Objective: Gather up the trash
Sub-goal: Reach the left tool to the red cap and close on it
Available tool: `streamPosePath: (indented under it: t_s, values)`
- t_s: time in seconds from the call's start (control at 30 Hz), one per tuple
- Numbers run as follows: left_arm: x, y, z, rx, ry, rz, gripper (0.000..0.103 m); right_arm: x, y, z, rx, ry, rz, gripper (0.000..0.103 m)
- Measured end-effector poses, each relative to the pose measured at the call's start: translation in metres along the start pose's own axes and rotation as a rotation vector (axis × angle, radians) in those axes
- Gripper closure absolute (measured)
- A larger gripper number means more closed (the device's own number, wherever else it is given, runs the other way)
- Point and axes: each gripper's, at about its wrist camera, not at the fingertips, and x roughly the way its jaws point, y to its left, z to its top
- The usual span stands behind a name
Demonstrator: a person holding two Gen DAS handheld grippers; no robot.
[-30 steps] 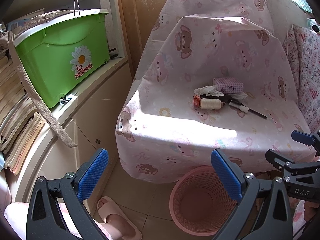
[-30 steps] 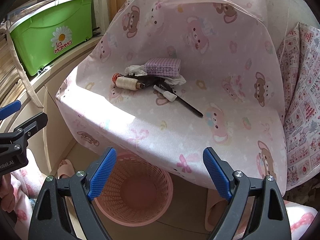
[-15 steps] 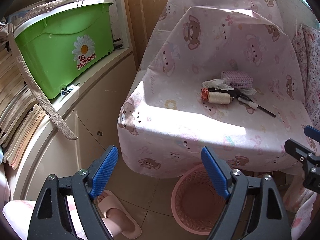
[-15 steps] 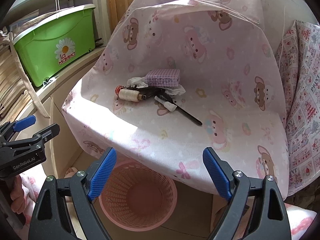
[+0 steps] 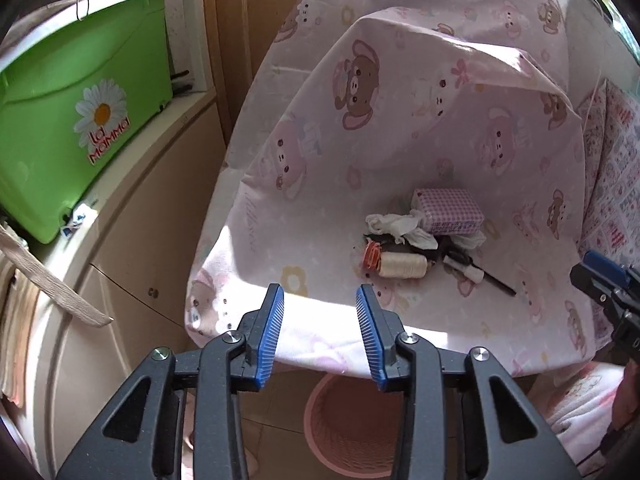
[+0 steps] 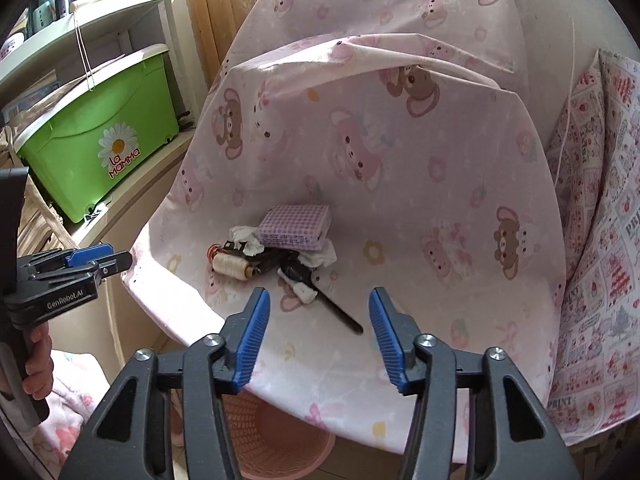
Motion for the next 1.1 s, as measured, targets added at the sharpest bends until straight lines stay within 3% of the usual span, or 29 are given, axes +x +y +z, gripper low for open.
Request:
streamPosePath:
  t_s: [0.1, 0.17, 0.3, 0.4, 0.63, 0.7, 0.83, 0.9, 1.03, 1.1]
  values:
    - [0.021, 0.005, 0.017, -0.053, 0.060, -0.092, 0.079, 0.016, -0.006, 0.005, -0.013, 0.039, 0.037, 0.066]
    - [0.033, 0.005, 0.025, -0.062, 0.082, -0.134, 0.084, 0.027, -0.005, 0.006, -0.032, 0.058, 0.043, 0.067]
    - [0.055, -0.002, 0.033, -0.031, 0.094, -0.172, 0.101, 0.047, -0.001, -0.009, -0.060, 0.075, 0.083, 0.072]
    - [0.071, -0.002, 0.034, -0.038, 0.115, -0.183, 0.101, 0.067, 0.002, -0.026, -0.068, 0.140, 0.074, 0.081]
    - [0.092, 0.000, 0.048, -0.111, 0.159, -0.233, 0.097, 0.098, 0.014, -0.041, -0.084, 0.221, 0.070, 0.081]
    - [0.098, -0.004, 0.050, -0.118, 0.182, -0.260, 0.086, 0.101, 0.012, -0.038, -0.060, 0.225, 0.076, 0.080]
    - [0.104, -0.014, 0.049, -0.116, 0.207, -0.268, 0.084, 0.103, 0.005, -0.032, -0.005, 0.214, 0.061, 0.072]
    - [0.106, -0.018, 0.048, -0.101, 0.211, -0.208, 0.083, 0.101, 0.001, -0.028, 0.022, 0.201, 0.067, 0.054]
    - [0.115, -0.019, 0.046, -0.132, 0.228, -0.224, 0.083, 0.099, 0.000, -0.023, 0.023, 0.173, 0.066, 0.048]
    - [0.118, -0.019, 0.046, -0.138, 0.234, -0.217, 0.094, 0.100, 0.004, -0.022, 0.010, 0.167, 0.065, 0.038]
